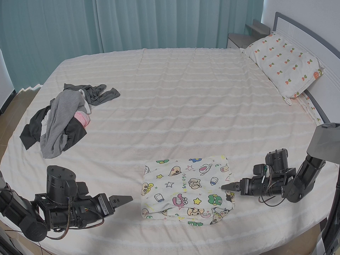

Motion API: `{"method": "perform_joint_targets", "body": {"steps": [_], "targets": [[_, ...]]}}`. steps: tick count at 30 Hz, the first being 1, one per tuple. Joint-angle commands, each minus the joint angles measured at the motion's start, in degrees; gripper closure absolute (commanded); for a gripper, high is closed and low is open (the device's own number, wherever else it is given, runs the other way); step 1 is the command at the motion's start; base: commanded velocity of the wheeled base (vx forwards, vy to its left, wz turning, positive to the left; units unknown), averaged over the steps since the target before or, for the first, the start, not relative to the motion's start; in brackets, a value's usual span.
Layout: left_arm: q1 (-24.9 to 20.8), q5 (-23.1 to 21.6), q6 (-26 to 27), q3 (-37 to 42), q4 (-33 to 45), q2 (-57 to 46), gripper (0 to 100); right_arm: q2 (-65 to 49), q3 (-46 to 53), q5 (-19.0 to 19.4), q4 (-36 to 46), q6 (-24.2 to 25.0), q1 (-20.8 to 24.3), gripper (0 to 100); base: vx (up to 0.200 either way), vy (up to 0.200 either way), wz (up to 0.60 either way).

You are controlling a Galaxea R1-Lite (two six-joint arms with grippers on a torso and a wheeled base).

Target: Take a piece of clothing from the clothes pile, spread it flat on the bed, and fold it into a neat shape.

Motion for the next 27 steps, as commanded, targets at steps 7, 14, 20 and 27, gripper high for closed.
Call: {"method": "perform_joint_targets", "body": {"steps": [7,14,20,27], "targets": [[0.0,0.0,0.0,0.0,0.0,0.0,0,1.2,2.8,0.1,-1.1,0.4,4.6,0,0.0,0.0,0.0],[0.0,0.0,0.0,0.0,0.0,0.0,0,1.3,3.1,0.2,-1.1,0.6,4.9,100,0.0,0.0,0.0],[0.0,0.0,0.0,0.0,0.0,0.0,0,0.9,4.9,0.2,-1.2,0.5,4.8,100,0.0,0.0,0.0],[0.0,0.0,0.0,0.0,0.0,0.0,0,-0.9,7.6,0.7,-1.4,0.5,4.4,100,0.0,0.0,0.0]]}}
